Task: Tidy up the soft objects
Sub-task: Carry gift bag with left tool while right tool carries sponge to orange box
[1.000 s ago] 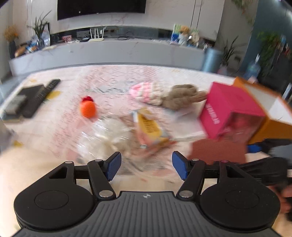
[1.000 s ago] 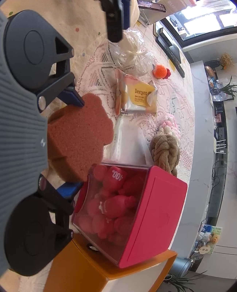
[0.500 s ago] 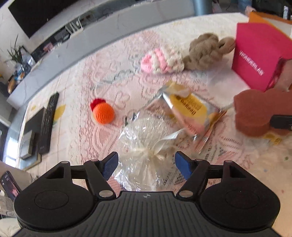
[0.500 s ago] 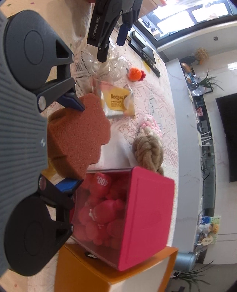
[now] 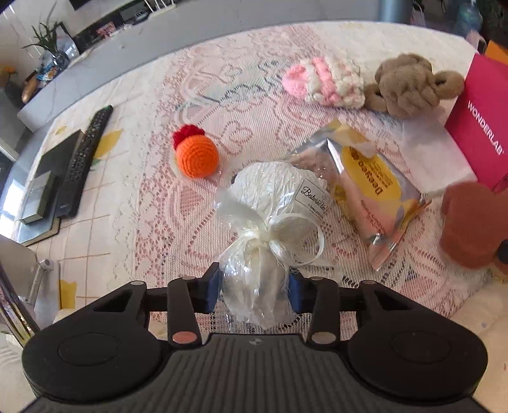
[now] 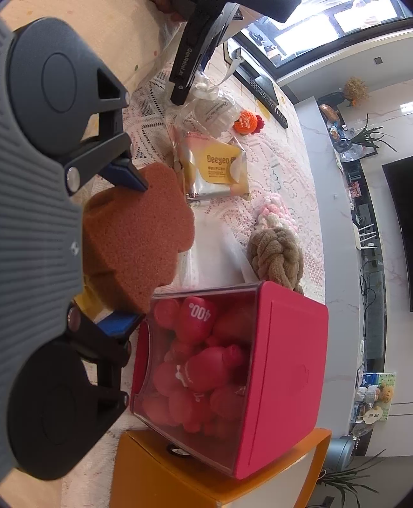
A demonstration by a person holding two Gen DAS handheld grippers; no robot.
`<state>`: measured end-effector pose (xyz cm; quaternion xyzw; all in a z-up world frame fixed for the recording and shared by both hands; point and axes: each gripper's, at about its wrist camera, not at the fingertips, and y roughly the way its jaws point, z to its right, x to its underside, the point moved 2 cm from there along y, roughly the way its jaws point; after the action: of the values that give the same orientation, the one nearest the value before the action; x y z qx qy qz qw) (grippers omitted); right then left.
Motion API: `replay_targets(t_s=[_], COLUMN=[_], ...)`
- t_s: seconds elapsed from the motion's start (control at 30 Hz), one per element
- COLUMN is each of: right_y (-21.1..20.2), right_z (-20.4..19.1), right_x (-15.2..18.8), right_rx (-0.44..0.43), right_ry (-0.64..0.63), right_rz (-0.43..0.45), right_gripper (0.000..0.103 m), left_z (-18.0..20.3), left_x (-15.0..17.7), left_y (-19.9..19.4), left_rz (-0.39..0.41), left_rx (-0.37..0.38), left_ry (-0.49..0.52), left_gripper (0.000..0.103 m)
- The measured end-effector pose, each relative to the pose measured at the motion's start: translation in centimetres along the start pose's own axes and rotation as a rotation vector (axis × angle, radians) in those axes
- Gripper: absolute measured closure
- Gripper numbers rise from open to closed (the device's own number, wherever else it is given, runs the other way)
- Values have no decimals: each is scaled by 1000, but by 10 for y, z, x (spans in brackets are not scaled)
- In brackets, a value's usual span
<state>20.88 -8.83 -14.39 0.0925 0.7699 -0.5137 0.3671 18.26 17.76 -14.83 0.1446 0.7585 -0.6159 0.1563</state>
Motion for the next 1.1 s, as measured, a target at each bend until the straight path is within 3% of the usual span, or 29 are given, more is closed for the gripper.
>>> replay_targets(t_s=[0.27, 0.4, 0.73, 1.1], right_y=[-24, -45, -113, -188], right_z=[-2, -3, 3, 37], right_x=[-2, -4, -15, -37], right_rx=[-10, -23, -23, 42], right_ry=[0, 6, 40, 78], right_rz=[74, 134, 266, 386], right_gripper=[27, 27, 27, 27], left_z=[-1, 4, 42, 85], left_x=[8, 15, 20, 4], left_y=[-45, -72, -124, -158], left_rz=[193, 264, 353, 425], left_rx=[42, 152, 320, 439], left_ry=[-105, -205, -233, -166], left_gripper=[58, 58, 58, 58])
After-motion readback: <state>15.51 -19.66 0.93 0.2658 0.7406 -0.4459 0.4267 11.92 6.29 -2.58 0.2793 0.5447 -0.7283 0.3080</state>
